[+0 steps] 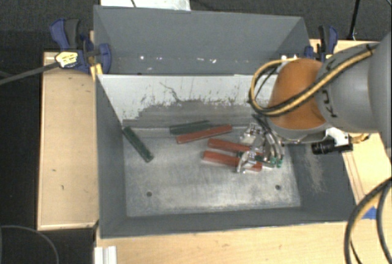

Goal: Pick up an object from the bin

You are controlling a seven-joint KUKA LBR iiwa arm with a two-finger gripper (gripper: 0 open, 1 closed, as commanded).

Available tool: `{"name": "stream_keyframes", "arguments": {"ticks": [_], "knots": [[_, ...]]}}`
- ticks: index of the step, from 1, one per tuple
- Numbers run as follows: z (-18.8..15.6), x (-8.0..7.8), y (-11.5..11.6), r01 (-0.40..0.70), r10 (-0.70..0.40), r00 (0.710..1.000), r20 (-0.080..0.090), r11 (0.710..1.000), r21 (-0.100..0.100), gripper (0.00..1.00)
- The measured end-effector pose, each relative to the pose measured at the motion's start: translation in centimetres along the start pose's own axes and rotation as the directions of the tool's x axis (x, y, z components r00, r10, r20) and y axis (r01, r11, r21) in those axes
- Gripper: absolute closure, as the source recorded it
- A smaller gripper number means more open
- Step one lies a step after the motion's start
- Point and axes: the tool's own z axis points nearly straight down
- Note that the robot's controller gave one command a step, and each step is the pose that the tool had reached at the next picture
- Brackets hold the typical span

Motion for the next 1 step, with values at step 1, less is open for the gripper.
{"name": "stream_keyframes", "arguments": {"ticks": [1], "knots": [[-19.66, -1.78, -2.19, 0.012, -0.012, 1.000, -0.008, 1.000, -0.002, 1.00]]}}
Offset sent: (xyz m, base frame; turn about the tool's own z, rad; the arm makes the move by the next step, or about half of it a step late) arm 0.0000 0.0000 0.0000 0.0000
